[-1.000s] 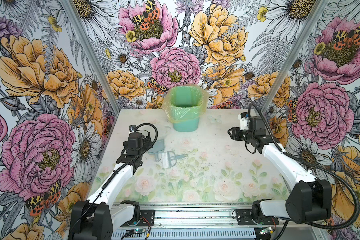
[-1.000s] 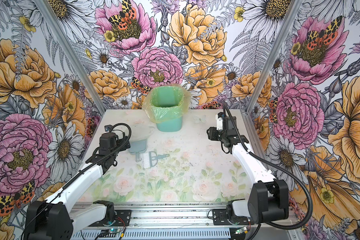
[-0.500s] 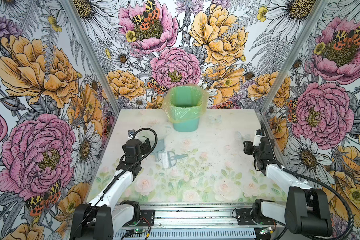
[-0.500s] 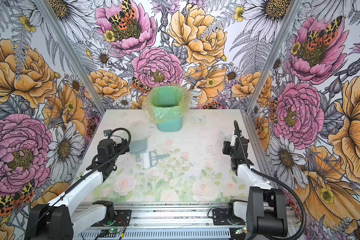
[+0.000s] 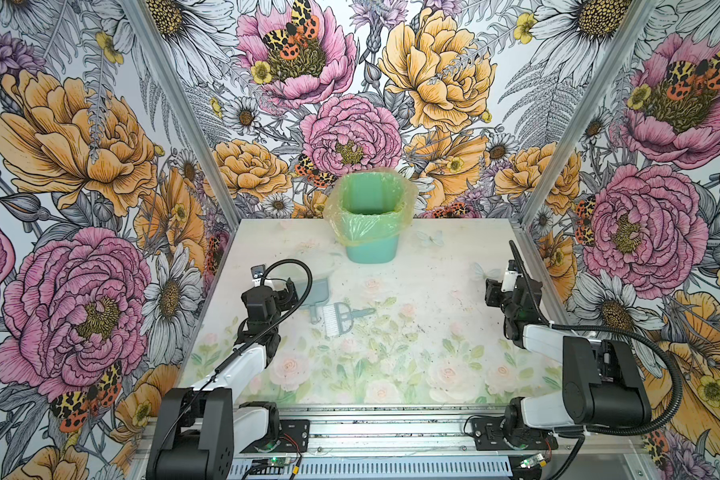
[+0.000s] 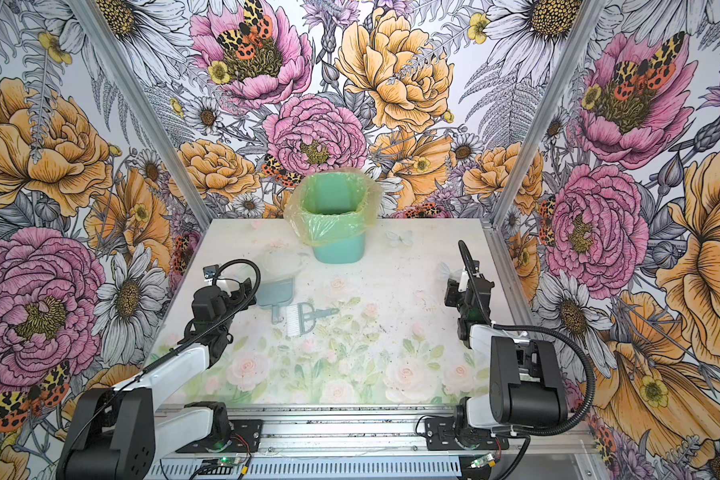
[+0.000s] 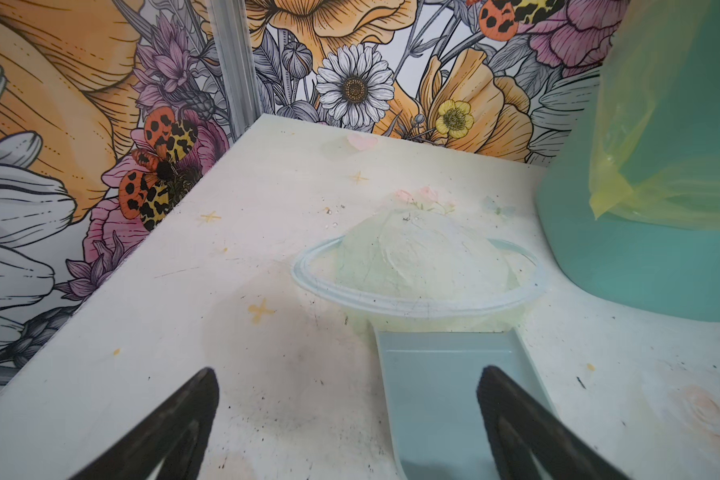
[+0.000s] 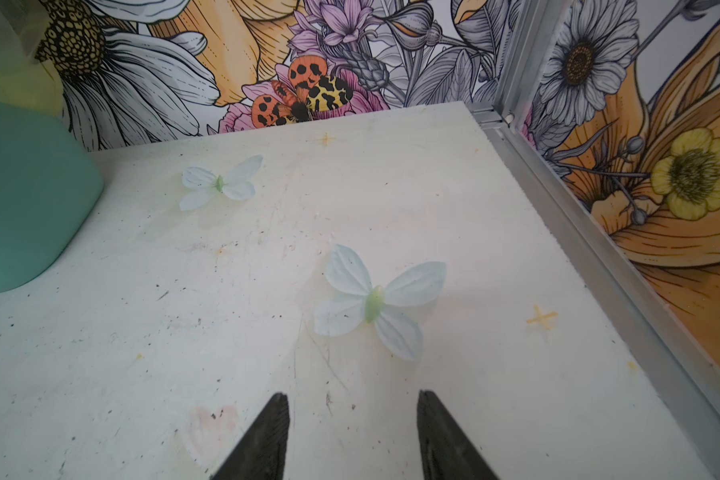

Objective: Sweep away the paper scraps from the table

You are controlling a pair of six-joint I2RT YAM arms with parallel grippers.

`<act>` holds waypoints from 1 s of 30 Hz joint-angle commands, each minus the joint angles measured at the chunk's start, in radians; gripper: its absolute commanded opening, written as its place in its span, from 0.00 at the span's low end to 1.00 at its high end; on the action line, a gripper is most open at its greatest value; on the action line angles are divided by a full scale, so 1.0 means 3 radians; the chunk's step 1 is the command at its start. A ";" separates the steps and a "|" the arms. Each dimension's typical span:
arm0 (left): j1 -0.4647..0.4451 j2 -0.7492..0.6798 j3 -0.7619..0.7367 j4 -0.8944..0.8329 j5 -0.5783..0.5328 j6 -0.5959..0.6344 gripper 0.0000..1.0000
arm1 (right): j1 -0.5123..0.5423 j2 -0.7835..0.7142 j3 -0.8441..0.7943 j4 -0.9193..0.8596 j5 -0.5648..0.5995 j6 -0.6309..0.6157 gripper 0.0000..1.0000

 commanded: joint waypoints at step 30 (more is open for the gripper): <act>0.0162 0.1217 -0.0101 0.1933 0.0326 0.0239 0.98 | 0.0274 0.0371 -0.0200 0.1066 0.0177 -0.0222 0.76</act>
